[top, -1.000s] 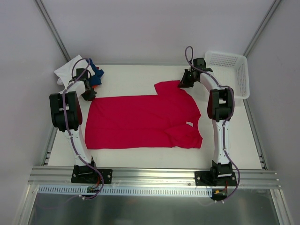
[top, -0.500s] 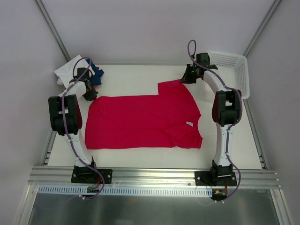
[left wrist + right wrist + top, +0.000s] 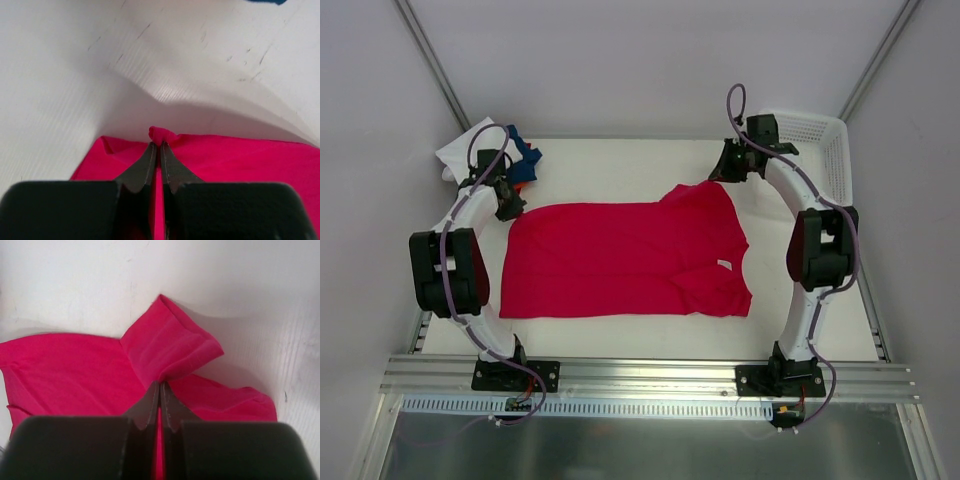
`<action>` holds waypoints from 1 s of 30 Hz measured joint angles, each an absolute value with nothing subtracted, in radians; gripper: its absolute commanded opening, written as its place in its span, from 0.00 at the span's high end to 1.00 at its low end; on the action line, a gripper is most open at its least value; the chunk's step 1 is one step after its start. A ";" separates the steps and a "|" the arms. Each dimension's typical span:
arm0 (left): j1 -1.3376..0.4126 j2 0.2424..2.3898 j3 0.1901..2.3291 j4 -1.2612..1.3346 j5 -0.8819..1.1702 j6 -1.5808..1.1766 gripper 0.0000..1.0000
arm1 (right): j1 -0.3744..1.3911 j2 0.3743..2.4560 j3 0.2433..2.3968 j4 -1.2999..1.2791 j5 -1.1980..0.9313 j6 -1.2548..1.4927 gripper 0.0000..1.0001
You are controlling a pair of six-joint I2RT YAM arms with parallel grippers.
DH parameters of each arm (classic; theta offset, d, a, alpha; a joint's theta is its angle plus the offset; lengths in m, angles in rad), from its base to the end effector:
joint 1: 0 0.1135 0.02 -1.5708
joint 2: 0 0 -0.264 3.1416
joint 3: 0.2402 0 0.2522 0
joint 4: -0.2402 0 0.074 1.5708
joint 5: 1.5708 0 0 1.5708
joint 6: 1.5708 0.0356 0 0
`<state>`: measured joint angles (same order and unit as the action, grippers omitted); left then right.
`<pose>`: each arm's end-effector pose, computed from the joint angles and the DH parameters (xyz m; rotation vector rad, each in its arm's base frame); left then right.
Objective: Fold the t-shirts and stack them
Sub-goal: Fold the tshirt
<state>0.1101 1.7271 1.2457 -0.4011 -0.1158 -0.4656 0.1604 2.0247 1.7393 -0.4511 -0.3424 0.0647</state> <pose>0.3727 0.0453 0.2296 -0.7427 2.3297 -0.0155 0.4595 0.0864 0.2671 -0.2862 2.2902 0.5099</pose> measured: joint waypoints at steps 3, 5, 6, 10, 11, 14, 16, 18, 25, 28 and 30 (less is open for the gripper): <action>0.109 1.670 1.201 -0.406 -0.117 -0.475 1.00 | 0.166 1.946 1.679 -0.450 -0.334 0.059 0.99; 0.105 1.632 1.176 -0.410 -0.122 -0.481 1.00 | 0.169 1.896 1.644 -0.445 -0.328 0.057 1.00; 0.104 1.616 1.166 -0.410 -0.123 -0.484 1.00 | 0.171 1.866 1.624 -0.445 -0.326 0.055 1.00; 0.104 1.544 1.121 -0.415 -0.132 -0.491 1.00 | 0.181 1.762 1.549 -0.437 -0.317 0.051 1.00; 0.104 1.531 1.113 -0.415 -0.134 -0.493 1.00 | 0.184 1.739 1.529 -0.436 -0.315 0.051 1.00; 0.104 1.478 1.077 -0.419 -0.140 -0.505 1.00 | 0.199 1.672 1.468 -0.434 -0.306 0.050 0.99; 0.104 1.441 1.049 -0.427 -0.141 -0.512 1.00 | 0.210 1.626 1.427 -0.437 -0.299 0.049 0.99; 0.104 1.416 1.030 -0.430 -0.142 -0.516 1.00 | 0.220 1.579 1.386 -0.440 -0.292 0.048 0.99; 0.104 1.321 0.962 -0.468 -0.168 -0.536 1.00 | 0.244 1.388 1.251 -0.461 -0.264 0.048 1.00; 0.104 1.293 0.938 -0.476 -0.179 -0.541 1.00 | 0.249 1.309 1.198 -0.471 -0.249 0.048 0.99; 0.104 1.282 0.926 -0.482 -0.187 -0.544 1.00 | 0.253 1.261 1.162 -0.482 -0.242 0.048 0.99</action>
<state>0.1036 1.2816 0.9260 -0.4816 -0.1871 -0.5442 0.2531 1.2610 1.1618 -0.4816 -0.2420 0.0479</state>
